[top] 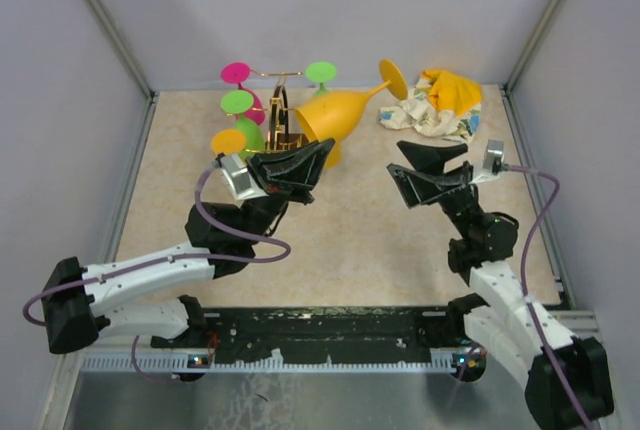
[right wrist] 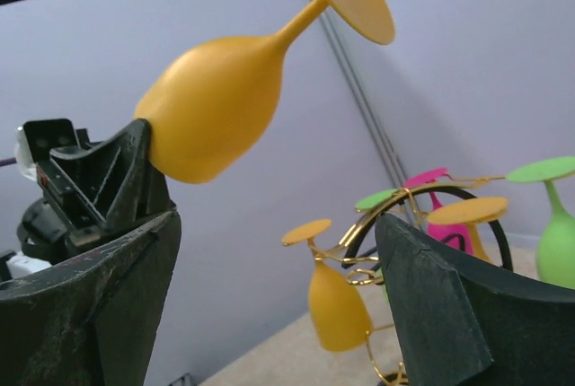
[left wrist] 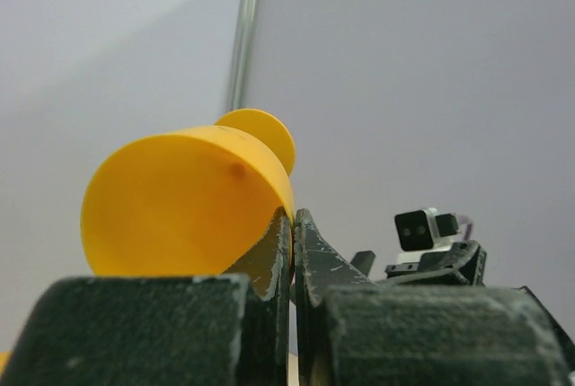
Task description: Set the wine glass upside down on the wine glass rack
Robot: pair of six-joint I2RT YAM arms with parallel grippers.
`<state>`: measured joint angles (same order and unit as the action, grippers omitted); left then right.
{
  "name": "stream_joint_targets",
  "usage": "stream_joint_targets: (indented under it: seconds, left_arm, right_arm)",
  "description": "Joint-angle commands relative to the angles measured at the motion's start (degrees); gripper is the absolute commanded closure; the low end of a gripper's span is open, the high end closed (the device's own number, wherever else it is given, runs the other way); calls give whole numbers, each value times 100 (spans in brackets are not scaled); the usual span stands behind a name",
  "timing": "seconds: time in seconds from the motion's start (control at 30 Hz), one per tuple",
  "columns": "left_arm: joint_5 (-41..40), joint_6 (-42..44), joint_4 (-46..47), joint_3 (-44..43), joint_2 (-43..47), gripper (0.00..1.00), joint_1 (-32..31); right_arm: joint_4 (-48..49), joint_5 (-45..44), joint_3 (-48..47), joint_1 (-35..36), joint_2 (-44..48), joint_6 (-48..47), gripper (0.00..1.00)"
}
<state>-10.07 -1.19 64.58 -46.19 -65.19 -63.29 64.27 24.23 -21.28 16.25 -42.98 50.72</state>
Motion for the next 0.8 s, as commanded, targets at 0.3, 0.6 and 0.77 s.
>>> stream_joint_targets:
  seconds: [0.3, 0.6, 0.77]
  left_arm:
    - [583, -982, 1308, 288, -407, 100, 9]
    - [1083, -1180, 965, 273, -268, 100, -16]
    - [1230, -1324, 932, 246, -294, 100, -26]
  right_arm:
    - [3451, -227, -681, 33, -1424, 1253, 13]
    - [3460, -7, -1441, 40, -1960, 1154, 15]
    - [3457, 35, -1642, 121, -2184, 1105, 17]
